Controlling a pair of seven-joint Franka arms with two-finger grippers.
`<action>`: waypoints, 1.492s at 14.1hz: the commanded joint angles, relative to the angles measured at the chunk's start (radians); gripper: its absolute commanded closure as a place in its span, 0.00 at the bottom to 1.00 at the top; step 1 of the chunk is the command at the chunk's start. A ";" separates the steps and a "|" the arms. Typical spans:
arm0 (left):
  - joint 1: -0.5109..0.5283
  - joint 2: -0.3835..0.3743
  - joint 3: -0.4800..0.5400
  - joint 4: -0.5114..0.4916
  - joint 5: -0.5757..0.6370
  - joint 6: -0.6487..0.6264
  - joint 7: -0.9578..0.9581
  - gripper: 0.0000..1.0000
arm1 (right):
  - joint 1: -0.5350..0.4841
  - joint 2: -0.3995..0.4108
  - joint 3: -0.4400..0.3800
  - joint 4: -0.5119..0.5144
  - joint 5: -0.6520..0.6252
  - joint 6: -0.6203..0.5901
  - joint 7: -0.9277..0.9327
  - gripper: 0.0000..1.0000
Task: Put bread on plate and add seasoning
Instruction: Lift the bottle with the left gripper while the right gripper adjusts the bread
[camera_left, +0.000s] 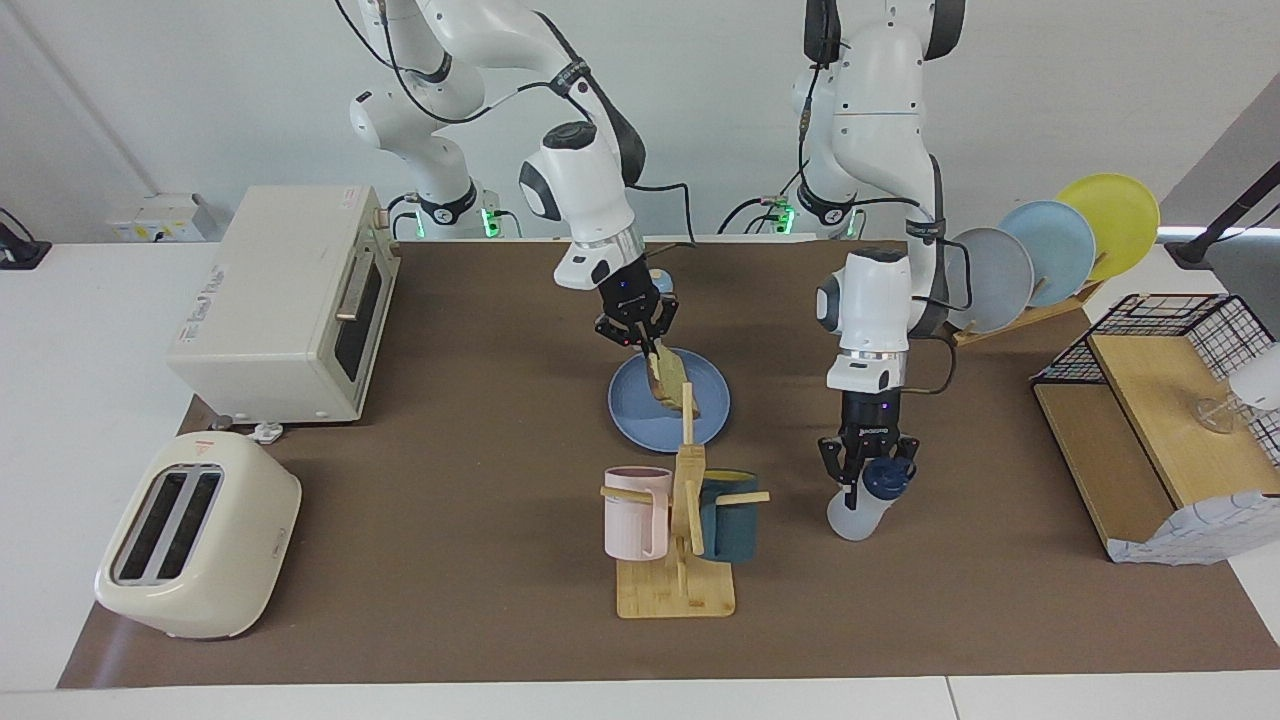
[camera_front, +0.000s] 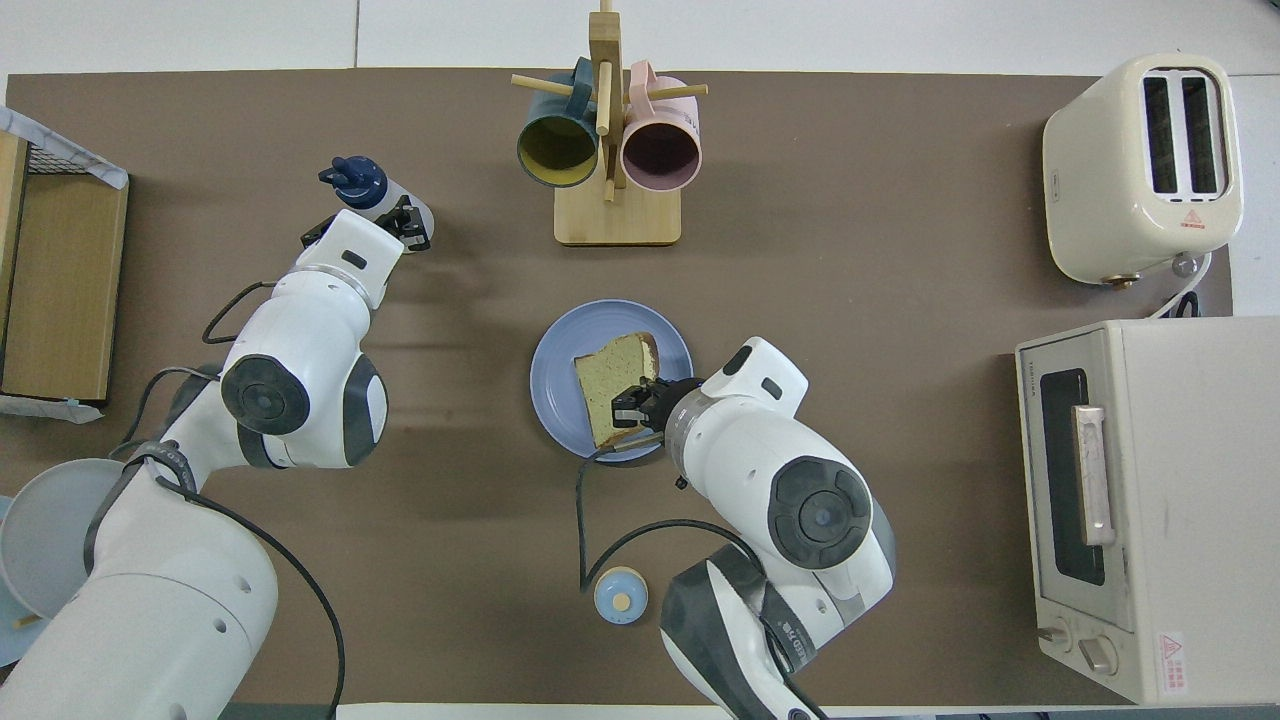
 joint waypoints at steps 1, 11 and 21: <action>-0.003 0.000 0.015 0.026 -0.011 -0.053 0.006 1.00 | -0.032 -0.034 0.007 -0.036 -0.008 -0.013 -0.009 0.97; 0.042 -0.136 0.019 0.183 0.010 -0.491 0.014 1.00 | -0.030 -0.020 0.007 -0.030 -0.005 -0.016 -0.008 0.00; 0.097 -0.222 0.019 0.354 0.027 -0.905 0.184 1.00 | -0.049 -0.015 0.007 0.017 0.004 -0.018 -0.005 0.00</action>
